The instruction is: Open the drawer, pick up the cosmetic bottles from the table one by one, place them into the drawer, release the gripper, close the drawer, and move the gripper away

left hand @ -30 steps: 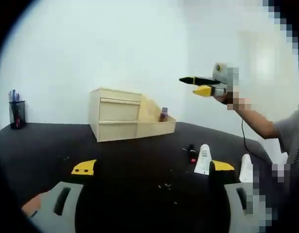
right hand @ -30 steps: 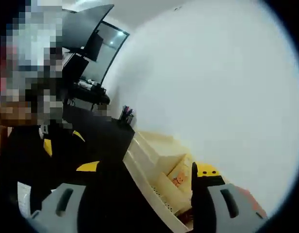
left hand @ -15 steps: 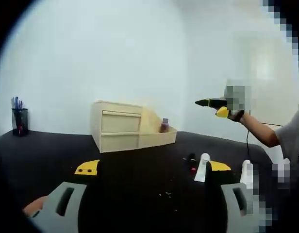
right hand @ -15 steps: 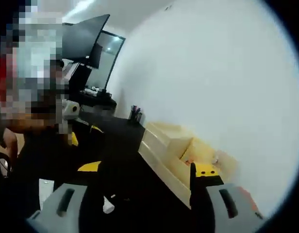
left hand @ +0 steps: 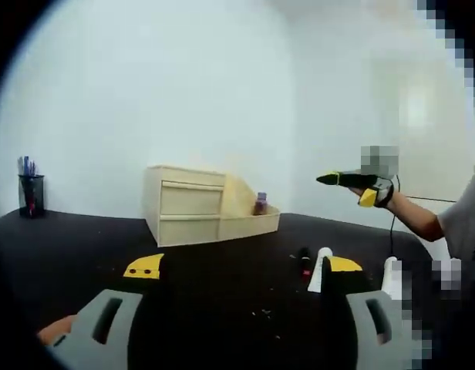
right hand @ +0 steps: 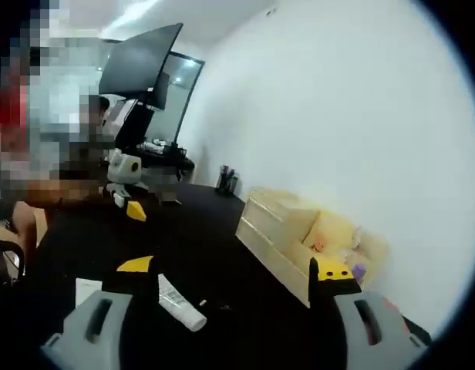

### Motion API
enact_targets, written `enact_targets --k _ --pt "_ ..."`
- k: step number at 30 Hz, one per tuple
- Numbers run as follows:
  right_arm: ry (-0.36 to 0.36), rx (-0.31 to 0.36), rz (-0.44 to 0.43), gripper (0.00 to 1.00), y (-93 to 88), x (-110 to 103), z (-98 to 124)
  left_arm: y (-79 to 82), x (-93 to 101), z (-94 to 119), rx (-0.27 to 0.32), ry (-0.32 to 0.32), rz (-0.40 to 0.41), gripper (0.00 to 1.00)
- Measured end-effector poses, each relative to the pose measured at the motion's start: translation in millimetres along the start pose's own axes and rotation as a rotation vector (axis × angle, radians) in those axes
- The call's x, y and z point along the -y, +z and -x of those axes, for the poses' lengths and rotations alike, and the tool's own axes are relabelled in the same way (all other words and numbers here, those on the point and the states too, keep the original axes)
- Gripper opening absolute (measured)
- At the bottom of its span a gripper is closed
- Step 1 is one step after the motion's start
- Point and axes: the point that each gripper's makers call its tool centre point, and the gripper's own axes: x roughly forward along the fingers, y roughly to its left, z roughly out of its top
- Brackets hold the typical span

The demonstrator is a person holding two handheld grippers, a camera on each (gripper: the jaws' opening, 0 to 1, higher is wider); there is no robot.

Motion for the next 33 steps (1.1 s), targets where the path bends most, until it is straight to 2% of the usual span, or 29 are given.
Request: enact_targets --k 3,10,12,18,24,28,33 --pt "0.01 0.006 -0.061 0.76 -5.5 -5.7 3.9 -2.8 0.6 -0.8 -0.013 -0.004 0.001 0.77" --pt "0.004 -0.018 -0.08 0.75 -23.4 -10.6 7.4 -7.2 2.1 -1.1 -0.034 -0.003 -0.013 0.77" --pt "0.005 -0.025 -0.08 0.75 -28.7 -13.4 8.4 -4.1 -5.5 -0.3 -0.029 -0.001 -0.009 0.77" --pt "0.008 -0.031 -0.109 0.75 -42.5 -20.9 15.4 -2.7 -7.2 0.5 -0.018 0.01 0.002 0.76" --pt "-0.016 -0.013 -0.146 0.74 -42.2 -18.0 33.3 -4.7 -6.8 -0.7 -0.025 0.014 0.002 0.76" --pt "-0.027 -0.014 -0.138 0.73 -41.7 -18.2 42.8 -5.8 -6.7 -1.6 -0.031 0.016 0.0 0.76" --pt "-0.037 0.01 -0.152 0.72 -49.5 -17.1 46.6 -7.7 -5.8 -2.1 -0.039 0.018 -0.003 0.76"
